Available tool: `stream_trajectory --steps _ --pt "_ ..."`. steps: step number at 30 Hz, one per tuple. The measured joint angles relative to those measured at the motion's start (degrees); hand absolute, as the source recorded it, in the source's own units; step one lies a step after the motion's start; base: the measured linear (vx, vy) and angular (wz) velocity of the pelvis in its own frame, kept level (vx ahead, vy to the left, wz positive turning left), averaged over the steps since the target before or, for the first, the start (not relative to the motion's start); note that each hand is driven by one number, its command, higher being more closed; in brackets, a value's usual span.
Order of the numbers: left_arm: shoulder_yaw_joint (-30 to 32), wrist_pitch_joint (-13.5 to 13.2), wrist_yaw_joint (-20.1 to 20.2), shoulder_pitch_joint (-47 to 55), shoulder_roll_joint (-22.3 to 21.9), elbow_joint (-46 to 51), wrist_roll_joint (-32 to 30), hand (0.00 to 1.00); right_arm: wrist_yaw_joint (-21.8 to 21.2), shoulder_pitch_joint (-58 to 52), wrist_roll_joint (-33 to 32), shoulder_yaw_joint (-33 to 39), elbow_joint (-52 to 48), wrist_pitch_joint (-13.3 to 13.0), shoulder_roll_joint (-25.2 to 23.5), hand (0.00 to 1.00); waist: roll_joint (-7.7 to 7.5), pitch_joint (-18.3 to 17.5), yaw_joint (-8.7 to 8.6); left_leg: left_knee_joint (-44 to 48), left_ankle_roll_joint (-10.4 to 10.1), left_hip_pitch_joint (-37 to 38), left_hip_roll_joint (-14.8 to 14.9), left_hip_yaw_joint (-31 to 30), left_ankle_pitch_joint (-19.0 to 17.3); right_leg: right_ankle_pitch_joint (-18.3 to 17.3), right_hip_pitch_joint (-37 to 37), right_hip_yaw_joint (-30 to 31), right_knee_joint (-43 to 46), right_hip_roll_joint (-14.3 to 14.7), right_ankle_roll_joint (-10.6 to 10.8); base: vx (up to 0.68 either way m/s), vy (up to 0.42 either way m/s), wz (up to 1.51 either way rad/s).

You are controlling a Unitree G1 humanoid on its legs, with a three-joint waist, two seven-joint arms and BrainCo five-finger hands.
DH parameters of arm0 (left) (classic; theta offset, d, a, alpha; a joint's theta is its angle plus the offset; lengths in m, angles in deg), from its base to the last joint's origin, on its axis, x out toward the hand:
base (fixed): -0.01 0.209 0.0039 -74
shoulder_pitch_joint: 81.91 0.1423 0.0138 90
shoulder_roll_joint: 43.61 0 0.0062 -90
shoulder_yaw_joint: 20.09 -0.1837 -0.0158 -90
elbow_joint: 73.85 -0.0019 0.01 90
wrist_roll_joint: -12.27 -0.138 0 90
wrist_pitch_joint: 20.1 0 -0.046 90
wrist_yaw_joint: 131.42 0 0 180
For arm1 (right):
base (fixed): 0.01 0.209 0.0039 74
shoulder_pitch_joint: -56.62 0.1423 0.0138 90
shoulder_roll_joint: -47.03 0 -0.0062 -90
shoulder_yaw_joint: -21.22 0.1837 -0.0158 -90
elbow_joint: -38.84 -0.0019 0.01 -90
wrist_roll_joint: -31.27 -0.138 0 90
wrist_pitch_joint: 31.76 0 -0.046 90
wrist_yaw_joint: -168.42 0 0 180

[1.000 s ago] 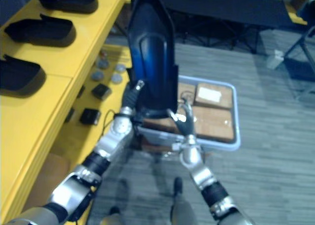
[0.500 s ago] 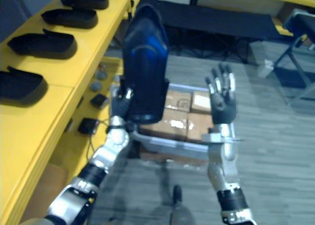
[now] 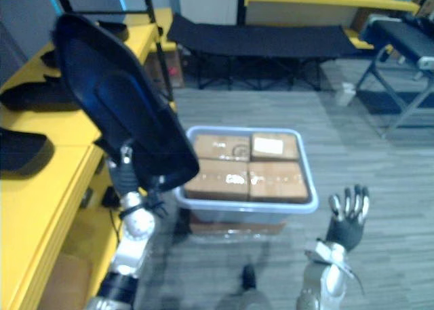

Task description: Walk over and take plastic housings, then place them on the shelf

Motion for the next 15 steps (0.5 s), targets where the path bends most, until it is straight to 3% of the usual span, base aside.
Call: stream_trajectory --steps 3,7,11,15 --pt "7.9 -1.6 4.7 2.1 0.5 7.1 3.4 1.00 -4.1 0.5 0.3 1.4 0.0 -0.4 0.4 0.00 1.16 -0.6 1.28 0.2 0.1 0.0 0.0 -1.2 -0.1 -0.4 1.0 -1.4 0.0 -0.3 -0.4 -0.01 -0.004 0.14" --pt "13.4 -1.7 9.3 5.6 2.9 12.7 6.8 1.00 -6.4 3.7 0.2 0.8 0.9 -0.4 2.4 0.00 1.70 -0.9 3.67 0.1 0.7 -0.4 -0.2 -4.8 -0.1 -1.6 3.5 -5.2 -0.5 -1.3 0.0 -0.03 -0.006 0.54" --pt "22.4 -0.7 11.7 12.6 6.8 19.0 7.0 1.00 -6.7 10.6 1.2 -6.0 4.2 -0.2 5.3 0.00 2.52 -1.2 7.99 -0.3 1.3 -3.2 -0.8 -11.7 1.2 -2.6 5.9 -12.3 -0.5 -2.8 0.3 0.01 -0.017 0.76" --pt "29.4 0.4 11.6 19.9 6.2 19.9 6.2 1.00 -6.2 16.5 1.8 -12.8 7.3 0.3 5.8 0.00 3.68 -2.1 12.81 -1.4 0.9 -4.7 -1.6 -17.9 2.8 -3.0 8.7 -18.4 0.0 -3.6 1.0 0.08 -0.016 0.89"
